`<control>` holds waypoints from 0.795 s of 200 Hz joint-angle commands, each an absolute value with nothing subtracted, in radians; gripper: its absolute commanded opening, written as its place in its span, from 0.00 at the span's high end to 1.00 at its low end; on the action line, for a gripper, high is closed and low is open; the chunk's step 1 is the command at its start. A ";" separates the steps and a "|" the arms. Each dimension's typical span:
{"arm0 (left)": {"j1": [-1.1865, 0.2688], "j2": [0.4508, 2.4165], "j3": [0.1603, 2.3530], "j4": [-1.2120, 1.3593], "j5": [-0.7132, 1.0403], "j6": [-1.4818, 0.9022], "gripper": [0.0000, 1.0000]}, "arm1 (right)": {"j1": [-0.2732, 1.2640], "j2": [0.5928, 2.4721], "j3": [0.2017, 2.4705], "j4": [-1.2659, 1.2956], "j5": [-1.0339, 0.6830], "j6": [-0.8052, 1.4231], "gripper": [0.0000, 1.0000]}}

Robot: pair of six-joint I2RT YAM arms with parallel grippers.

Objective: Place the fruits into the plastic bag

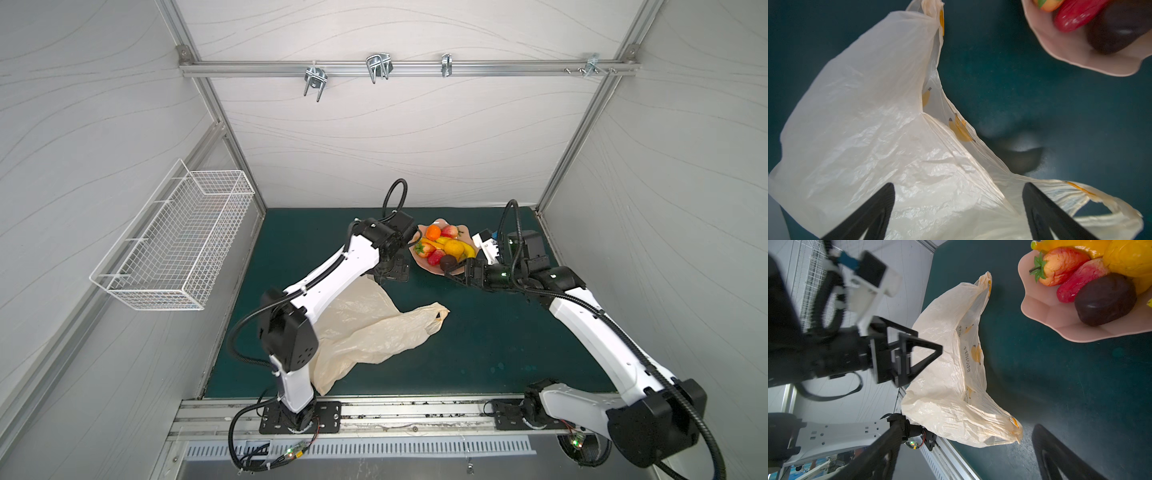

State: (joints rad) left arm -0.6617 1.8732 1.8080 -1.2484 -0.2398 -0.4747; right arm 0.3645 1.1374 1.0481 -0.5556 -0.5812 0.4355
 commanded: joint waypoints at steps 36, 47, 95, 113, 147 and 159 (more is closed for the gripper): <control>-0.666 2.099 1.934 -1.432 -0.315 -0.454 0.07 | 0.358 1.065 1.037 -0.594 -0.571 0.383 0.01; -0.667 2.120 1.932 -1.438 -0.330 -0.444 0.07 | 0.353 1.062 1.026 -0.587 -0.577 0.385 0.01; -0.672 2.162 1.896 -1.457 -0.386 -0.402 0.21 | 0.328 1.075 0.994 -0.544 -0.604 0.395 0.01; -0.679 2.138 1.887 -1.463 -0.394 -0.395 0.34 | 0.317 1.079 0.981 -0.533 -0.608 0.399 0.01; -0.682 2.063 1.850 -1.468 -0.393 -0.385 0.59 | 0.295 1.081 0.953 -0.518 -0.612 0.410 0.01; -0.681 2.027 1.806 -1.467 -0.393 -0.382 0.67 | 0.289 1.083 0.947 -0.513 -0.613 0.411 0.01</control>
